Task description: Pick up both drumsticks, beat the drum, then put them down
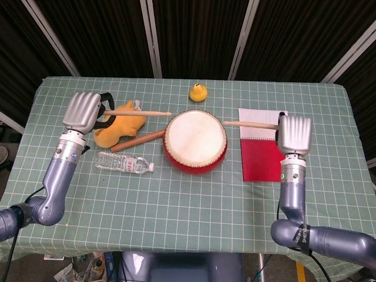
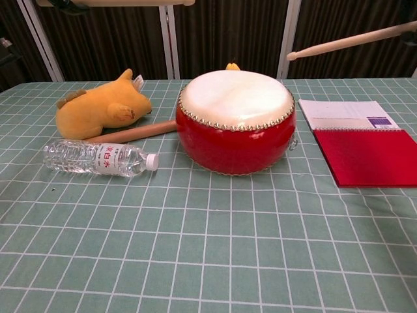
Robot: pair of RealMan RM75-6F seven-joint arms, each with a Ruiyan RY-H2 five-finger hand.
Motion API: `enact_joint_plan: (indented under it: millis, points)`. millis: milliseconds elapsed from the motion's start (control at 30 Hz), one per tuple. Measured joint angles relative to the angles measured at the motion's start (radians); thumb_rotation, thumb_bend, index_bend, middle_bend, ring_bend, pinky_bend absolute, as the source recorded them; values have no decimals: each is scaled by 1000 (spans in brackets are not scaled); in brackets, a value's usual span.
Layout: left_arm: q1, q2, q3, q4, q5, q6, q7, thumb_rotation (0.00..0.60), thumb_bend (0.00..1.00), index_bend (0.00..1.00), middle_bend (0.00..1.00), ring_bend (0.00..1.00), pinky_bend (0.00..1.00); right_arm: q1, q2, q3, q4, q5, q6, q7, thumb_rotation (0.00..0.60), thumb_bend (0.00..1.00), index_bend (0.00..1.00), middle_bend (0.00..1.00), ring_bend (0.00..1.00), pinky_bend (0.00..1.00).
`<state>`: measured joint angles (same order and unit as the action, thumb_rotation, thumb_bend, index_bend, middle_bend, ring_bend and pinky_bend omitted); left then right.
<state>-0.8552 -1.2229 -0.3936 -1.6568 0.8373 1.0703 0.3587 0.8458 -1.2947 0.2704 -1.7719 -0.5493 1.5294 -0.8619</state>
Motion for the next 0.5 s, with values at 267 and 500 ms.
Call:
enact_joint_plan:
  millis: [267, 500]
  points:
    - [-68, -93, 0, 34, -38, 19, 82, 600, 528, 799, 1000, 1000, 1000, -72, 76, -2, -39, -41, -43, 71, 600, 634, 1000, 1000, 1000, 1000]
    - [-140, -196, 12, 111, -93, 10, 161, 600, 529, 798, 1000, 1000, 1000, -105, 112, 3, -27, -51, -88, 117, 600, 634, 1000, 1000, 1000, 1000]
